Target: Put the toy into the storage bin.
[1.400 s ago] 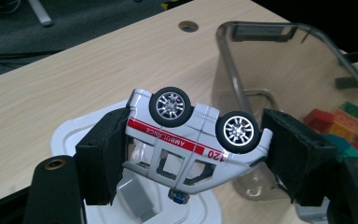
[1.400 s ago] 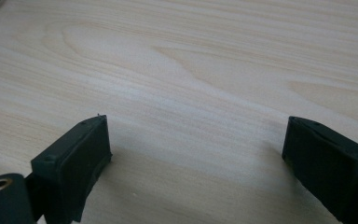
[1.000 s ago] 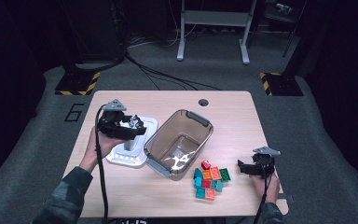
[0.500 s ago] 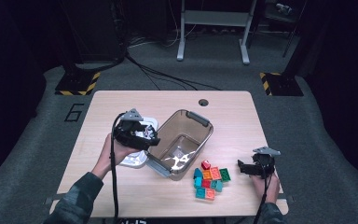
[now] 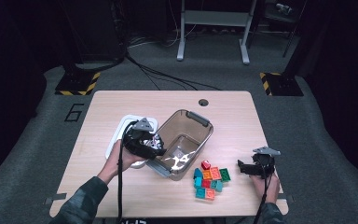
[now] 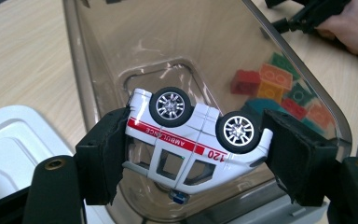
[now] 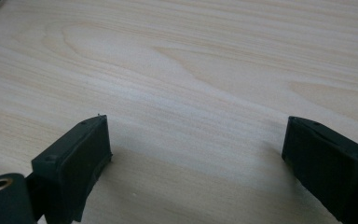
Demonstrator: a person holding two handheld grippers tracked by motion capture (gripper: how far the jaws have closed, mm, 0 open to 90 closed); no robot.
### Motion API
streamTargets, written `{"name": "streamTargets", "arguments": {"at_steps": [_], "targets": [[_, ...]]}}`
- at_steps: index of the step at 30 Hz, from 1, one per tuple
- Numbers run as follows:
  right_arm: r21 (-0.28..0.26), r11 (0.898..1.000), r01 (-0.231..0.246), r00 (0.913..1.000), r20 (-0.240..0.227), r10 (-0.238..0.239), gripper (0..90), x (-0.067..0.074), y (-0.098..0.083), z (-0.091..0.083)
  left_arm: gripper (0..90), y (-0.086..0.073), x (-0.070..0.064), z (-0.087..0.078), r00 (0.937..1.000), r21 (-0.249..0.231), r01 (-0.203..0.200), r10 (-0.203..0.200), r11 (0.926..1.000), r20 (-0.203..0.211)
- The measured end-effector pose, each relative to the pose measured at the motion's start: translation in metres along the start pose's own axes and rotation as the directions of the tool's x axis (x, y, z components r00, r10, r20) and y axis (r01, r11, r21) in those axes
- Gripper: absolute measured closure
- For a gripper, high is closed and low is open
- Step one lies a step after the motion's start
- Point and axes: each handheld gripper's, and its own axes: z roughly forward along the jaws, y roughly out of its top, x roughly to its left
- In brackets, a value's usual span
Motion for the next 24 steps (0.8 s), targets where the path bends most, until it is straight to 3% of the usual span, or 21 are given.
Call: {"name": "streamTargets", "arguments": {"at_steps": [13, 22, 24], "targets": [[0.000, 1.000, 0.000, 1.0000, 0.000, 0.000, 7.3, 0.0000, 0.0000, 0.0000, 26.7, -0.0059, -0.0057, 0.0058, 0.9989, 0.059, -0.041, 0.043, 0.9974, -0.022], [0.000, 1.000, 0.000, 1.0000, 0.000, 0.000, 7.3, 0.0000, 0.0000, 0.0000, 26.4, -0.0059, -0.0092, 0.0066, 0.9970, 0.062, -0.055, 0.058, 0.9965, -0.051], [0.000, 1.000, 0.000, 1.0000, 0.000, 0.000, 7.3, 0.0000, 0.0000, 0.0000, 23.0, -0.0061, -0.0088, 0.0045, 0.9968, 0.050, -0.048, 0.051, 0.9976, -0.062]]}}
